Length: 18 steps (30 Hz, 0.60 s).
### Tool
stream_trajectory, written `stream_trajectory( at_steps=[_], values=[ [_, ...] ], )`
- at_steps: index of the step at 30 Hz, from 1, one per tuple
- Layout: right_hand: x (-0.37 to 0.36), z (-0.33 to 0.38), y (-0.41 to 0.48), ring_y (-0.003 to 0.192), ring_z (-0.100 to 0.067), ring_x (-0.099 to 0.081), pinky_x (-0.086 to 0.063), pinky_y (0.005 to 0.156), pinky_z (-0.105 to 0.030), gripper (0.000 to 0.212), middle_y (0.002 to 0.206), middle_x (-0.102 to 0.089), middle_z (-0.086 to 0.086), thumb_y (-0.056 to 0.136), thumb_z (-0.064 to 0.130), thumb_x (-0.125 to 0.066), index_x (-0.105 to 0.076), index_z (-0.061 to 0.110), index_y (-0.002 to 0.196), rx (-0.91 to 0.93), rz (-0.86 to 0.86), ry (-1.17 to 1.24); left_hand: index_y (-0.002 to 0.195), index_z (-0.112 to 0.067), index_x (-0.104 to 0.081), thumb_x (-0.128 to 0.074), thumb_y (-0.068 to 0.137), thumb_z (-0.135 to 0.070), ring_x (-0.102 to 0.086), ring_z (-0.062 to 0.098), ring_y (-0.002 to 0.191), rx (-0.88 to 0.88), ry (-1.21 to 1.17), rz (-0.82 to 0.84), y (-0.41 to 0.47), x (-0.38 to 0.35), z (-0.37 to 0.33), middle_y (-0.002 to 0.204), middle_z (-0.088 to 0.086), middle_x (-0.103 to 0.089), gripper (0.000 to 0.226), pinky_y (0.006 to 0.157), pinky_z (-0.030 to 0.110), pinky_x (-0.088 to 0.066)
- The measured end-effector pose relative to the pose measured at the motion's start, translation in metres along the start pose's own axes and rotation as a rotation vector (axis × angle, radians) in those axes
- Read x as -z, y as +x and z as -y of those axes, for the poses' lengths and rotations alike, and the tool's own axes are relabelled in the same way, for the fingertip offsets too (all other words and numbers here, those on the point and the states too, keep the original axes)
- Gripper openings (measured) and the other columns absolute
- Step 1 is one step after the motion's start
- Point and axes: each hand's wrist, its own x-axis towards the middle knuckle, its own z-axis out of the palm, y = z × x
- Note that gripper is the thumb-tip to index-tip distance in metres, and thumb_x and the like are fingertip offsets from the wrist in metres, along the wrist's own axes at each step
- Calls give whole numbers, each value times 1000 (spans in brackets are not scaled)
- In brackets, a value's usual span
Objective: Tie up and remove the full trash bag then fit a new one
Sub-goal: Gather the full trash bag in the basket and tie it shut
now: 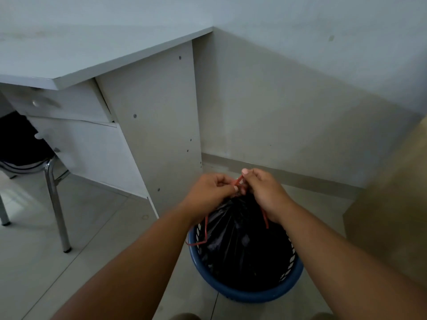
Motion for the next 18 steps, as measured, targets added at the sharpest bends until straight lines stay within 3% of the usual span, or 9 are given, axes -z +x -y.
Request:
stream_trajectory(
  at_steps=[3,6,9,12,15,18],
  values=[
    [6,7,-1,44,-10,-50,-41,56,-27,38,53,-58,0,100,37,-57,-61,14,69,-50,-30,-139,102,-17,-63,-70,87,-8,-62,10,62,-42,166,-57,6,-4,7,76,8,-73,19,61,23,-49],
    [12,8,-1,37,-9,-47,-37,42,-18,44,46,-55,0,93,34,-68,-57,13,57,-121,-56,-108,102,-22,-70,-72,85,-11,-64,6,63,-221,426,-112,8,-8,17,78,3,-74,20,60,11,-46],
    [16,9,-2,41,-13,-52,-41,45,-18,39,50,-59,-4,87,32,-75,-60,7,62,-179,-46,-64,101,-24,-80,-72,90,-15,-64,-10,70,-313,511,-120,4,-15,22,78,-17,-72,17,64,4,-42],
    [17,7,-1,58,-14,-65,-50,62,-26,34,67,-71,-3,89,39,-72,-66,8,78,-134,-70,-124,86,-20,-76,-66,96,-24,-53,-2,56,-213,595,-136,4,-15,19,65,-15,-61,15,56,15,-38],
    [18,1,-5,93,-12,-66,-50,84,-30,18,102,-67,5,89,39,-71,-66,24,97,106,-139,-348,77,-15,-61,-55,102,-26,-43,10,52,66,191,-117,6,-11,14,66,0,-51,29,56,24,-36],
    [20,-7,-17,118,-8,-55,-36,101,-33,19,116,-59,13,84,40,-73,-69,30,100,423,-115,-544,81,-12,-58,-48,106,-23,-37,9,49,207,-165,-65,6,-8,11,66,1,-49,28,39,20,-27]
  ],
)
